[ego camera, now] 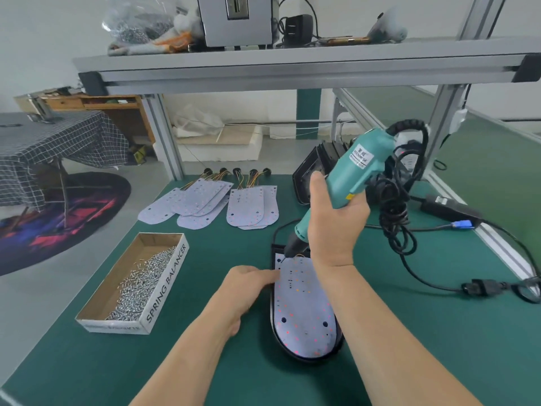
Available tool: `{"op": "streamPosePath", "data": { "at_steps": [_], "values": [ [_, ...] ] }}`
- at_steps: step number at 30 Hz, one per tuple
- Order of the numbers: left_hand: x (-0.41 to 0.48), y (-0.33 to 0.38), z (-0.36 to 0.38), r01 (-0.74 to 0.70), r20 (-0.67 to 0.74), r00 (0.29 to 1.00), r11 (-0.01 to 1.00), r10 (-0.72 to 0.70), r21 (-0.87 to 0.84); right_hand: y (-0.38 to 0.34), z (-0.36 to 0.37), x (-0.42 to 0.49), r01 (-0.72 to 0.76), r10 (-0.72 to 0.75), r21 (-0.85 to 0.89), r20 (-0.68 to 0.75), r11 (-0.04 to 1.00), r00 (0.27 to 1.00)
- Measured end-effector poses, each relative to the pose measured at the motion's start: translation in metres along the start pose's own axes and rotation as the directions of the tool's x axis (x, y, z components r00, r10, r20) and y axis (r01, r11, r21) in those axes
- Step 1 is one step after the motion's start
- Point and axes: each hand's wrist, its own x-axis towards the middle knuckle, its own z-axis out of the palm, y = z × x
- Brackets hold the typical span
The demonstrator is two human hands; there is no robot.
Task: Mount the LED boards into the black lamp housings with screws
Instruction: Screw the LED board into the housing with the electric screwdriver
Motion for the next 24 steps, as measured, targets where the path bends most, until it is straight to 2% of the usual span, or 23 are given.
{"op": "streamPosePath", "data": {
  "at_steps": [13, 24],
  "values": [
    [0.01, -0.011, 0.025, -0.019, 0.019, 1.0, 1.0, 0.02, -0.007, 0.02, 0.001, 0.001, 0.082, -0.078, -0.097, 0.048, 0.992, 0.996],
    [0.011, -0.012, 0.027, -0.014, -0.001, 1.0, 0.999, 0.014, -0.036, 0.023, -0.001, -0.002, 0.11, -0.104, -0.097, 0.065, 0.989, 0.992]
  ]
}}
